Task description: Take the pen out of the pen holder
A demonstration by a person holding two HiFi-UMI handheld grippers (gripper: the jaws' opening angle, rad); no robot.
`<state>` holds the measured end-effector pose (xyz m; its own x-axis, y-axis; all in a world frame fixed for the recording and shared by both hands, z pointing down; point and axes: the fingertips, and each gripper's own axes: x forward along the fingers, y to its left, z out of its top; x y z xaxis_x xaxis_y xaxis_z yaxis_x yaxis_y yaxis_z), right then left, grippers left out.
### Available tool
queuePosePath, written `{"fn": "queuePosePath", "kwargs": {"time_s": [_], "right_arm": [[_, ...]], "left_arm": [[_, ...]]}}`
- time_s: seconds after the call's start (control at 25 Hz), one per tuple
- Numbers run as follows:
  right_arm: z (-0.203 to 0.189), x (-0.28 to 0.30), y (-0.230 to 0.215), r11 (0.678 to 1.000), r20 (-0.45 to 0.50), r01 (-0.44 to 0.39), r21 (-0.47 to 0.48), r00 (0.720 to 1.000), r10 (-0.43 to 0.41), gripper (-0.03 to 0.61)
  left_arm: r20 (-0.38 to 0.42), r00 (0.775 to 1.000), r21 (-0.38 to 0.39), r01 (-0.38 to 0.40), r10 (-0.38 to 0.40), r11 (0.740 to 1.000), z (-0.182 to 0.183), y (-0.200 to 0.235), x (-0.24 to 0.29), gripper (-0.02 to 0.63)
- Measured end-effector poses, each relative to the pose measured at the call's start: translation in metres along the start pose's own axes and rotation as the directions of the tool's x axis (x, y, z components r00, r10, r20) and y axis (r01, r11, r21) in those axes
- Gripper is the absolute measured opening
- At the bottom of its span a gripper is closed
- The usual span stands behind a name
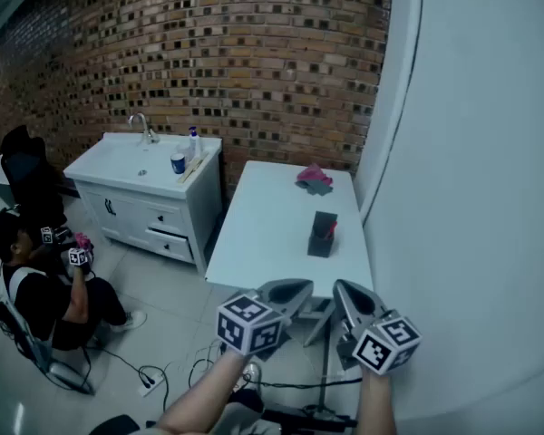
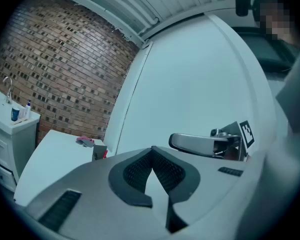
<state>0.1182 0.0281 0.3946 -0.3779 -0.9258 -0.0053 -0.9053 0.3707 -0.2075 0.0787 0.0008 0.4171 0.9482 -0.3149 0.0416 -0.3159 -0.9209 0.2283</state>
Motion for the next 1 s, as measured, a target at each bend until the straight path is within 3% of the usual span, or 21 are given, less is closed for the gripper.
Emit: {"fn": "queuePosePath", "kwargs": {"time_s": [0.32,1.0], "right_arm": [[0.009,0.028,-0.027,1.0,0.001,-0.007,-0.001,1.0,0.007,0.006],[0.017,0.116,-0.1,0.997,-0.034,0.079,-0.01,0.996,-0.08,0.006]], "left_arm": [[-0.01,1.0,0.005,0.006,-0.006,1.0,0.011,0.026,0.029,0.0],[-0.042,0.997,-0.007,0.066,-0.067,0.998,0.031,0.122,0.099,0.0]]}}
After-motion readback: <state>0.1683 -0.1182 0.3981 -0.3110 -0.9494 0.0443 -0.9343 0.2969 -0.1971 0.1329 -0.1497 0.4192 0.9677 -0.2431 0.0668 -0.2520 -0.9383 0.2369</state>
